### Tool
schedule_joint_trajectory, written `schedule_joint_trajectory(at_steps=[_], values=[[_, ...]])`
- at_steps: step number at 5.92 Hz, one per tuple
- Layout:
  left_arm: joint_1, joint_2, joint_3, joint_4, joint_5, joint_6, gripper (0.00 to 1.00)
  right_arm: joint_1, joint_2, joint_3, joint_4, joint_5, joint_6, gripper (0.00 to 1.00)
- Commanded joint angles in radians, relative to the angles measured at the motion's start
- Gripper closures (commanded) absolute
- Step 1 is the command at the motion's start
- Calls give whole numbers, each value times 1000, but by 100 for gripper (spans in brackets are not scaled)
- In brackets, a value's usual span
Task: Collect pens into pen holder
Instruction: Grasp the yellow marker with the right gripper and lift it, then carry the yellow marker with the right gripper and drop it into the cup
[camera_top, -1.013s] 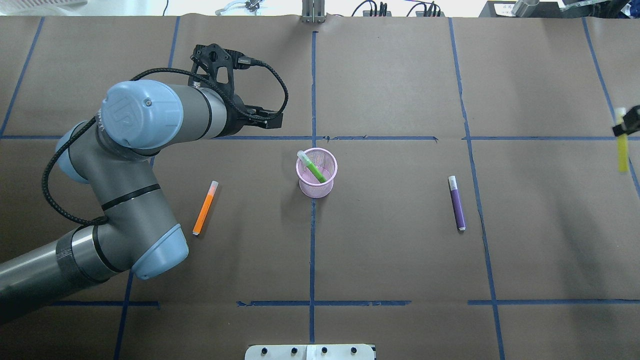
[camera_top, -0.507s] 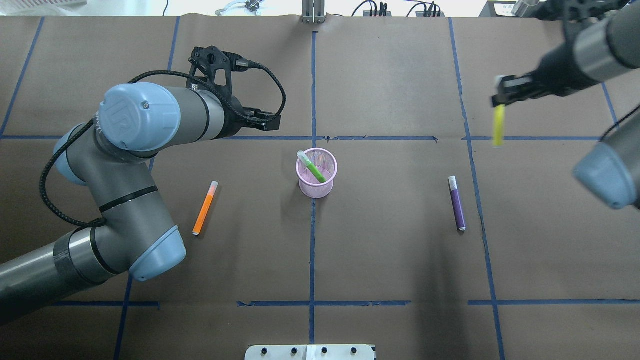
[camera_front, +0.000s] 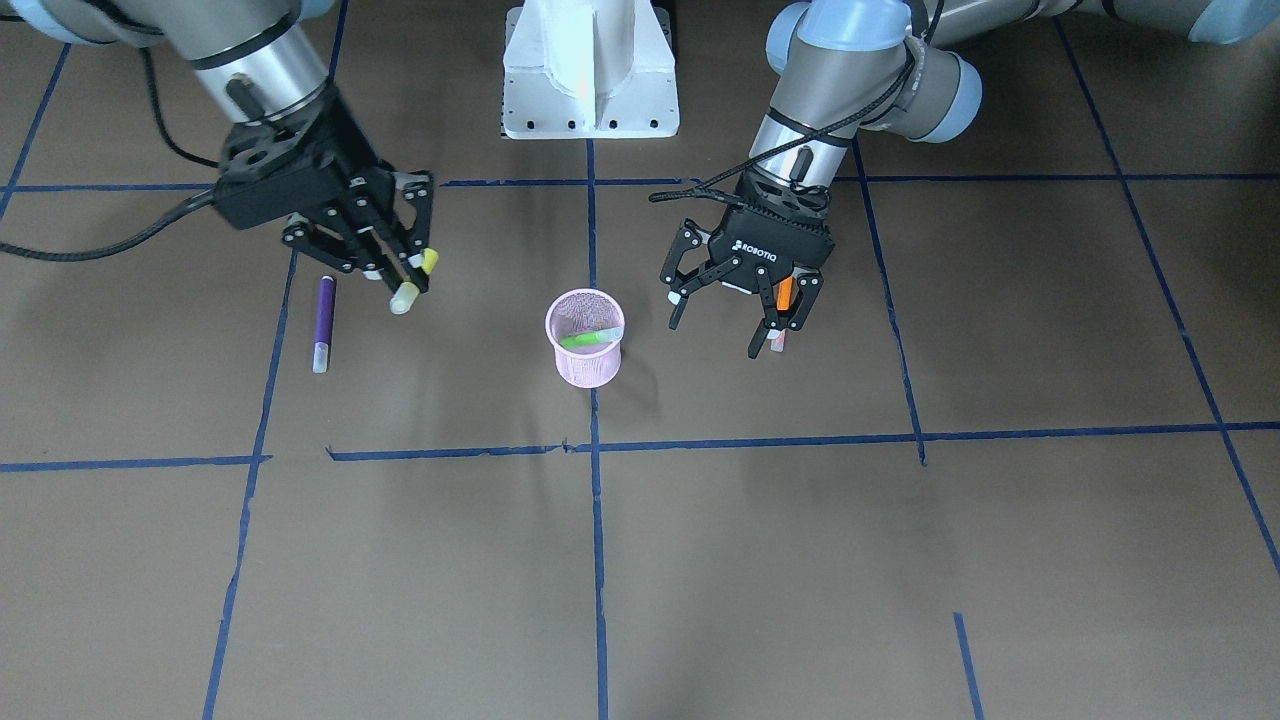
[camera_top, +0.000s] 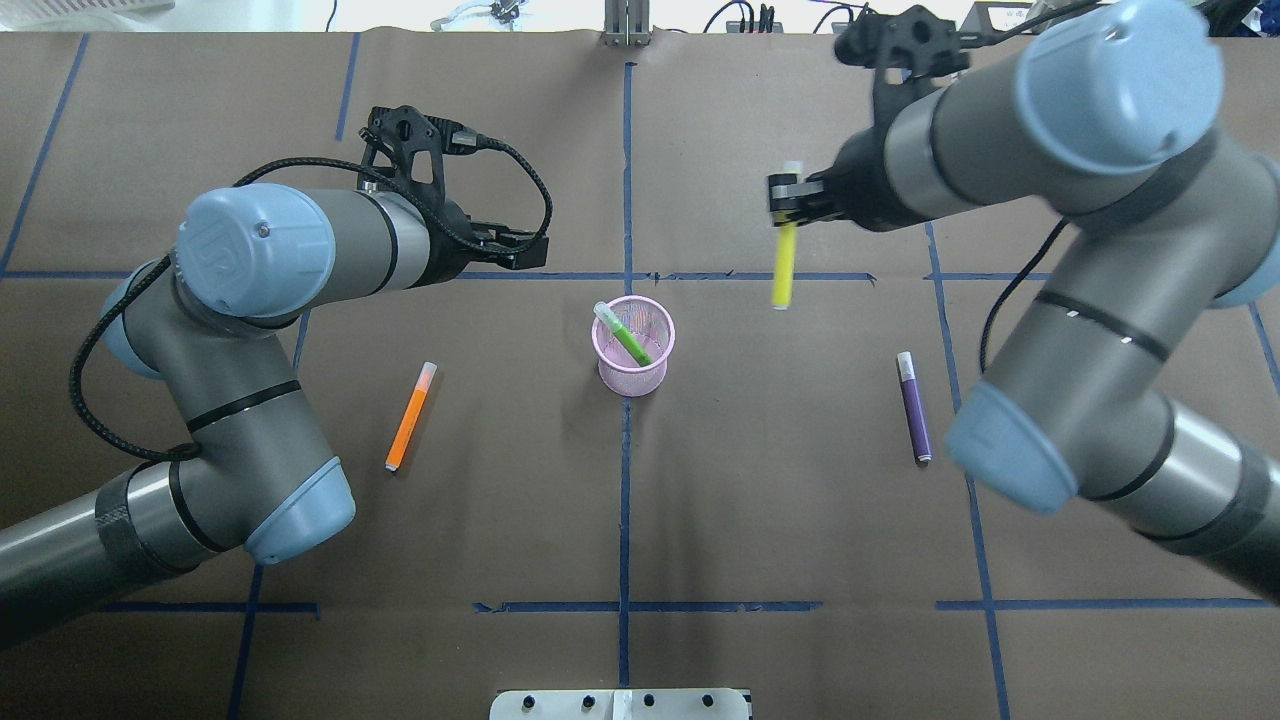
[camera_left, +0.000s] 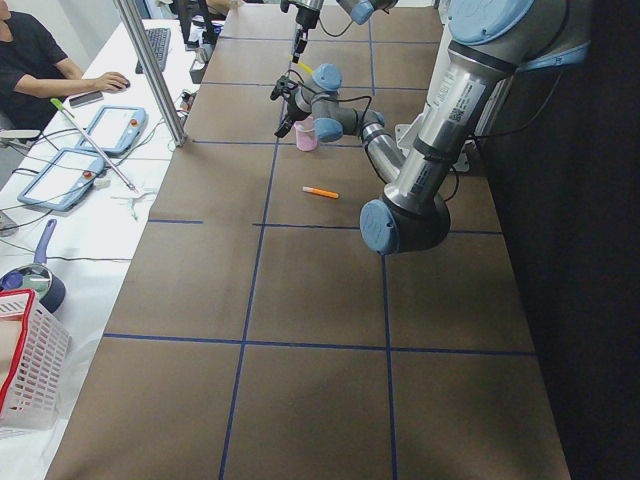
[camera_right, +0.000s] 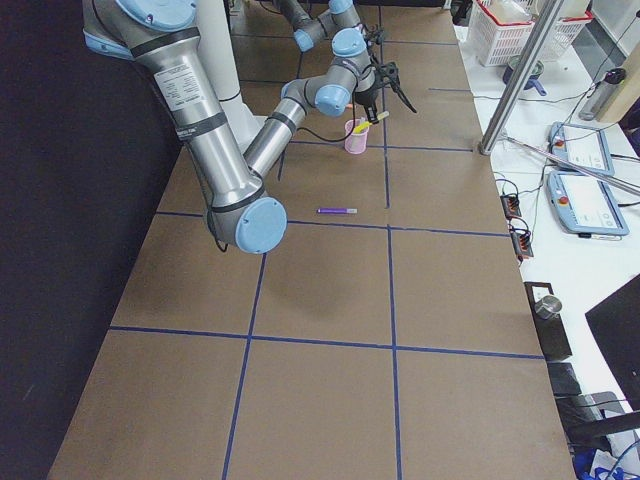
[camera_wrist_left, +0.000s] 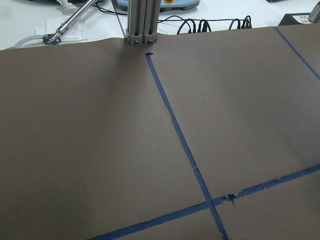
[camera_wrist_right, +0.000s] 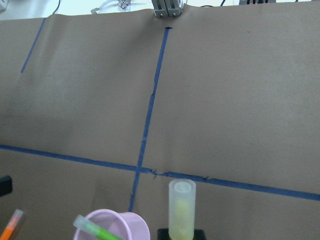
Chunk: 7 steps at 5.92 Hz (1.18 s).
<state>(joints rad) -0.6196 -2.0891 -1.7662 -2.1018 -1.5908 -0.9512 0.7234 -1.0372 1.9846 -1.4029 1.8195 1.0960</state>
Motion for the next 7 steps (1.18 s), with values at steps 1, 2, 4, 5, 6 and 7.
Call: schedule_joint_trajectory(at_steps=[1, 2, 4, 5, 6, 7], values=[[0, 15, 2, -9, 0, 0, 10, -166, 77, -19, -4, -286, 233, 100], [0, 15, 2, -9, 0, -1, 10, -247, 91, -42, -8, -468, 231, 100], [0, 17, 4, -9, 0, -1, 10, -307, 143, -139, -14, -687, 246, 99], [1, 15, 4, -9, 0, -1, 10, -337, 164, -195, -2, -791, 269, 99], [1, 15, 4, -9, 0, -1, 10, -352, 166, -210, -2, -802, 313, 95], [1, 15, 5, -9, 0, 0, 10, -363, 158, -210, -2, -806, 314, 78]])
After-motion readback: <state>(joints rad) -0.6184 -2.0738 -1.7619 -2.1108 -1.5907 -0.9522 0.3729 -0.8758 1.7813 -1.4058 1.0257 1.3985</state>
